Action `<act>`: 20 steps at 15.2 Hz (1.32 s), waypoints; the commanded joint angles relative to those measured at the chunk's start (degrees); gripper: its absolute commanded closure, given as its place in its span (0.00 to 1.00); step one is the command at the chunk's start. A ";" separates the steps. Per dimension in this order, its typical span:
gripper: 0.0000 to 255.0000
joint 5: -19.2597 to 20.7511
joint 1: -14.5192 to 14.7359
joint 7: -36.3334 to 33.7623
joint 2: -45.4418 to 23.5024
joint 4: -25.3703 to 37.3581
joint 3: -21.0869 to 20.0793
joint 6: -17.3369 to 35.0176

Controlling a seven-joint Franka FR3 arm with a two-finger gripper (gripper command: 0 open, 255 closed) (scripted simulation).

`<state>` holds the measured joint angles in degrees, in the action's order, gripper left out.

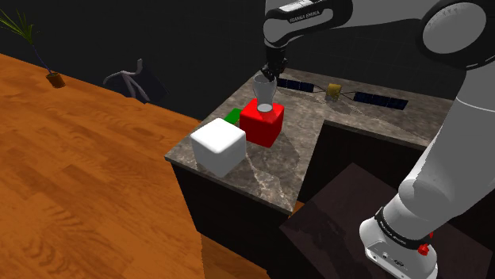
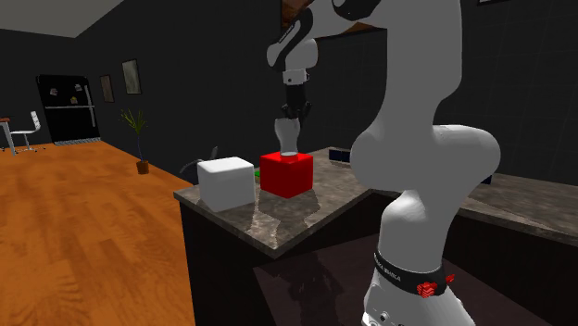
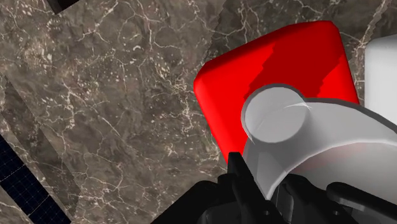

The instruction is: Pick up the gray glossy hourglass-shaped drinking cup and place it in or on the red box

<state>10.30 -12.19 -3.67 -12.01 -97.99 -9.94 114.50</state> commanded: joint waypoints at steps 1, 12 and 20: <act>1.00 0.00 0.00 -0.01 0.02 0.00 0.00 0.03; 0.00 -0.58 0.41 0.43 1.57 5.11 -0.39 -6.62; 0.00 -0.58 0.41 0.43 1.57 5.11 -0.39 -6.62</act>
